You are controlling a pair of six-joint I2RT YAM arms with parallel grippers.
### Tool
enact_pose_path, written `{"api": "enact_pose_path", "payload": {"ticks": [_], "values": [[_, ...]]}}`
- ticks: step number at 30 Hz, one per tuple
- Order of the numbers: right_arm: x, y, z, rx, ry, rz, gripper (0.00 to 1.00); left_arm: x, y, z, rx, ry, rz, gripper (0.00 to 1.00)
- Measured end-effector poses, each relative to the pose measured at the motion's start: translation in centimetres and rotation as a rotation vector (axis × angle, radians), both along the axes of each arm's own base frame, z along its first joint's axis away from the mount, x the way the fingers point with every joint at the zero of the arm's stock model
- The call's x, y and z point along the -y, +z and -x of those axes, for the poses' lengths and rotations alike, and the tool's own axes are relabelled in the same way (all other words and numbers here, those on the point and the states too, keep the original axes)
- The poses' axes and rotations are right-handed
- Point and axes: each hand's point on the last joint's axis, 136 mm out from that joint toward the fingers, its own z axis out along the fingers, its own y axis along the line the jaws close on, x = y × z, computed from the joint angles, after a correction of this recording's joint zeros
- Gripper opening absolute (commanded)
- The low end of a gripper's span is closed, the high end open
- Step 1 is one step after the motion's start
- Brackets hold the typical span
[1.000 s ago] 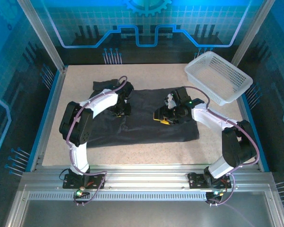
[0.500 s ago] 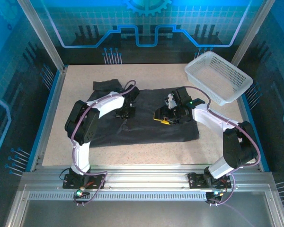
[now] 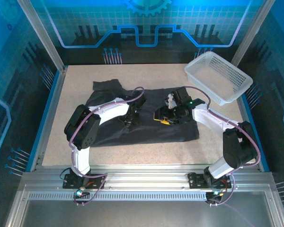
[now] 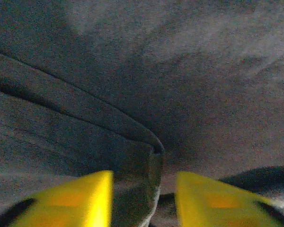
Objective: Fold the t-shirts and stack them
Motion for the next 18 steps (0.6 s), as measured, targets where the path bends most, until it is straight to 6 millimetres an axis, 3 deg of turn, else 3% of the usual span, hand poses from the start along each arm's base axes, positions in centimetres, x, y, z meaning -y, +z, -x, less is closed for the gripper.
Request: {"api": "enact_pose_path", "payload": {"ticks": [3,6,9,11,13,15,18], "values": [[0.1,-0.2,0.1,0.000,0.000,0.006,0.53,-0.9,1.0,-0.4,0.032,0.047,-0.024,0.52],[0.6,-1.4,0.6,-0.019,-0.003,0.026,0.52,-2.4,3.6,-0.5,0.076,0.150,0.003,0.42],[1.9,-3.3,1.5,-0.061,-0.020,0.066,0.48,-5.4,7.0,-0.3,0.139,0.314,0.100,0.31],[3.0,-4.2,1.9,-0.084,-0.036,0.100,0.46,-8.1,7.7,0.5,0.142,0.428,0.154,0.28],[4.1,-4.7,1.9,-0.096,-0.051,0.133,0.43,-10.6,6.8,1.6,0.104,0.545,0.192,0.25],[5.0,-5.5,1.8,-0.109,-0.053,0.178,0.39,-12.4,4.1,2.6,0.023,0.651,0.224,0.24],[5.9,-7.4,1.9,-0.162,-0.041,0.253,0.35,-13.4,0.2,3.8,-0.099,0.753,0.230,0.24]]}}
